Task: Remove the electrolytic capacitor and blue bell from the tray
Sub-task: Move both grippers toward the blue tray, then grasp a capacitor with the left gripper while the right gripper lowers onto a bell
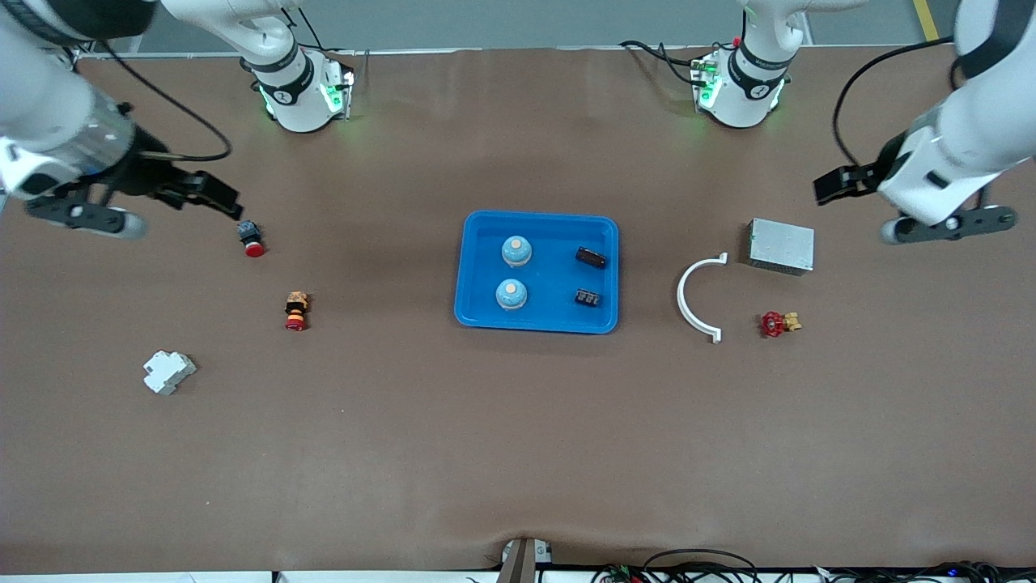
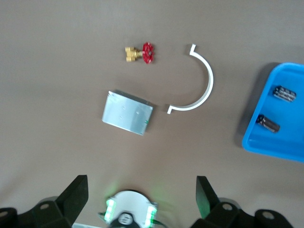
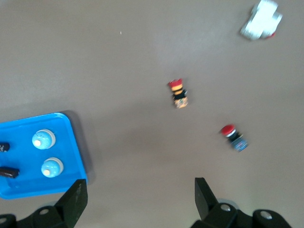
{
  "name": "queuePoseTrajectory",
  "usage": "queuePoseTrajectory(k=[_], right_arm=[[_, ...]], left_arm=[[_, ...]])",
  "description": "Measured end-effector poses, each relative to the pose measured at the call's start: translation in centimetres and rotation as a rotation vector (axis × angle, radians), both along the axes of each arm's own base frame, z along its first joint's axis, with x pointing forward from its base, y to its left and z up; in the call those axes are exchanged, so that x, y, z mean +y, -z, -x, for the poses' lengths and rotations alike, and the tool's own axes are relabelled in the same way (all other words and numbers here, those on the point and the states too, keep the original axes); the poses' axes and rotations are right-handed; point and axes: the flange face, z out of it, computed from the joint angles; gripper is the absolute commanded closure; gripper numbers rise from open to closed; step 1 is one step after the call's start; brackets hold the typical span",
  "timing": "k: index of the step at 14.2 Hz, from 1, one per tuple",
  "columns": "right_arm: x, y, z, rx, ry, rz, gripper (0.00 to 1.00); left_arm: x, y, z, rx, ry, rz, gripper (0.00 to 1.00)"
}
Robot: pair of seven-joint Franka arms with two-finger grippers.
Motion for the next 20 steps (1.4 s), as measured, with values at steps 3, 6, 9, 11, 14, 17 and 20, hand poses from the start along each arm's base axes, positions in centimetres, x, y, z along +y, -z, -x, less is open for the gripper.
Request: queuePoseTrajectory(k=[3, 6, 9, 11, 14, 17, 20], right_arm=[[6.4, 1.9, 1.8, -0.007, 0.083, 0.009, 0.00], [11.7, 4.8, 3.6, -0.017, 0.159, 0.011, 0.00], [17.1, 8.2, 5.2, -0.011, 0.230, 0.018, 0.00], [20.8, 10.6, 6.1, -0.007, 0.261, 0.024, 0.00], [25.3, 13.6, 7.7, -0.003, 0.314, 0.030, 0.00], [28.9, 17.0, 9.2, 0.003, 0.356, 0.039, 0.00], [32.2, 21.0, 10.7, -0.012, 0.415, 0.045, 0.00]], left_arm=[[-5.2, 5.0, 0.9, -0.024, -0.123, -0.044, 0.00], [-8.1, 11.1, 2.0, -0.036, -0.312, -0.001, 0.00], [-10.3, 15.1, 3.0, -0.043, -0.482, -0.011, 0.00], [-13.3, 17.1, 3.5, -0.063, -0.627, -0.021, 0.00], [-18.0, 20.1, 4.2, -0.083, -0.831, -0.017, 0.00], [-20.1, 23.3, 4.9, -0.089, -0.918, -0.002, 0.01], [-21.2, 26.4, 6.0, -0.087, -0.976, 0.002, 0.06]])
